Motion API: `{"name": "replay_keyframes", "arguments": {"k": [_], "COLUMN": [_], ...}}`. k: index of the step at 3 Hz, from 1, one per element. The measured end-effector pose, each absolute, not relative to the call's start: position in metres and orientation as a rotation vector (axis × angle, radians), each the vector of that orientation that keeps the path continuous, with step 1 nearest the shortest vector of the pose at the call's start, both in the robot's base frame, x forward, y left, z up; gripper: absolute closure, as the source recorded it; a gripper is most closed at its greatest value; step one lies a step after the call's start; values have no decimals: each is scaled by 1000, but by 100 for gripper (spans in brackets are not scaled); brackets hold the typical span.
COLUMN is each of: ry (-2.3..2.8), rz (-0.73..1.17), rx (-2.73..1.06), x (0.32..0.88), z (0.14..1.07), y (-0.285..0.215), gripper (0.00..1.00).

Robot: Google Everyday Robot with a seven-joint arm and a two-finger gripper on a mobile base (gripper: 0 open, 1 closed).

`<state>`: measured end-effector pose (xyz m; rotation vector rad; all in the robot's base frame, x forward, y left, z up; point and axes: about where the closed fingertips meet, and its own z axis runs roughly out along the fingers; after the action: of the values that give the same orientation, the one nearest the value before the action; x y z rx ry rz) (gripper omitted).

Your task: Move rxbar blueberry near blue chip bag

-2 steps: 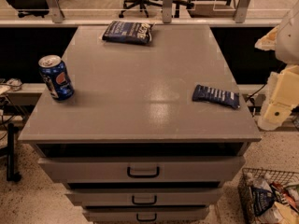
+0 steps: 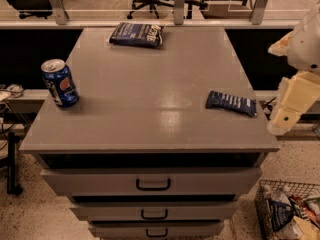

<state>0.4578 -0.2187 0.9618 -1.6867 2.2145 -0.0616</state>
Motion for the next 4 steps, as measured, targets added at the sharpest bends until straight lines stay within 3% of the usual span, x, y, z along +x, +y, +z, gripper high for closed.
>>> {"name": "replay_keyframes", "arguments": {"k": [4], "ry": [2159], "rz": [226], "rx": [-1477], "x": [566], "z": [852], "y": [-205], "gripper": [0]}}
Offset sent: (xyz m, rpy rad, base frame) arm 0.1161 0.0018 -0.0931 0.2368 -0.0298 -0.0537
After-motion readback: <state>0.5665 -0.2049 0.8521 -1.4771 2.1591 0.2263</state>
